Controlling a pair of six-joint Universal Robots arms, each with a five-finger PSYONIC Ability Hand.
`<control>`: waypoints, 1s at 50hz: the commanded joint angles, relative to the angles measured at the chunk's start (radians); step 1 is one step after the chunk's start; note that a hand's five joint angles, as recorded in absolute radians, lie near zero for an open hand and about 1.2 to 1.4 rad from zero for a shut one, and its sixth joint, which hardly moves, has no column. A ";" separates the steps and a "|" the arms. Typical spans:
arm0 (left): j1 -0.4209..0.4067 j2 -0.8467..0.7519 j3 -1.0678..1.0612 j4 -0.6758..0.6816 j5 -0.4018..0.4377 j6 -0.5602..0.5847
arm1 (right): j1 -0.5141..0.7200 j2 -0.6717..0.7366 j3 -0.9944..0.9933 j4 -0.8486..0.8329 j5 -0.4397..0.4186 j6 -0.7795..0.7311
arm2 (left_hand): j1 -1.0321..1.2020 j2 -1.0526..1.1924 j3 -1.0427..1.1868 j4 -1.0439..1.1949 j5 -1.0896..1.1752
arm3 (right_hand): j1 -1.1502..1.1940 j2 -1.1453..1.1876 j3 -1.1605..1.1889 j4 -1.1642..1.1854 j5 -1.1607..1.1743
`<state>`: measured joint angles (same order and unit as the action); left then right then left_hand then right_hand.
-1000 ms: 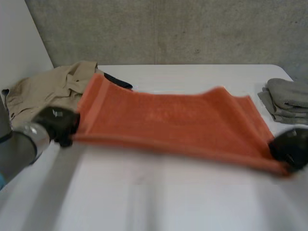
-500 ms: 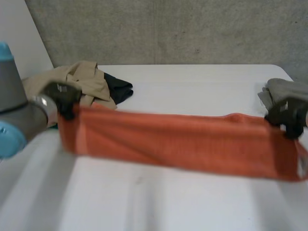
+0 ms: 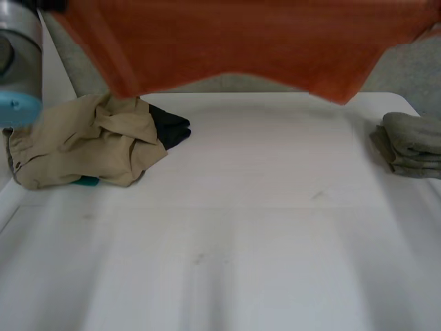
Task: Fold the laundry.
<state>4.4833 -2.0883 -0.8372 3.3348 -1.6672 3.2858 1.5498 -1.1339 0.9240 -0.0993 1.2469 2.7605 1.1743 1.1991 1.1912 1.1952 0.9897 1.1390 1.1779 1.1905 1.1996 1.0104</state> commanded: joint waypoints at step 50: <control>-0.026 0.127 -0.582 -0.364 0.129 0.307 | -0.168 0.026 0.375 0.652 -0.103 -0.650 | 0.222 0.197 0.205 0.201 0.232 | 0.257 0.218 0.206 0.197 0.211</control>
<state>4.4561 -1.8463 -1.5953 2.8414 -1.5388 3.6732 1.3054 -1.1916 1.3871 0.7850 1.1572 1.9429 1.1743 1.1993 1.1912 1.1952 0.9897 1.1390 1.1779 1.1904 1.1999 1.0103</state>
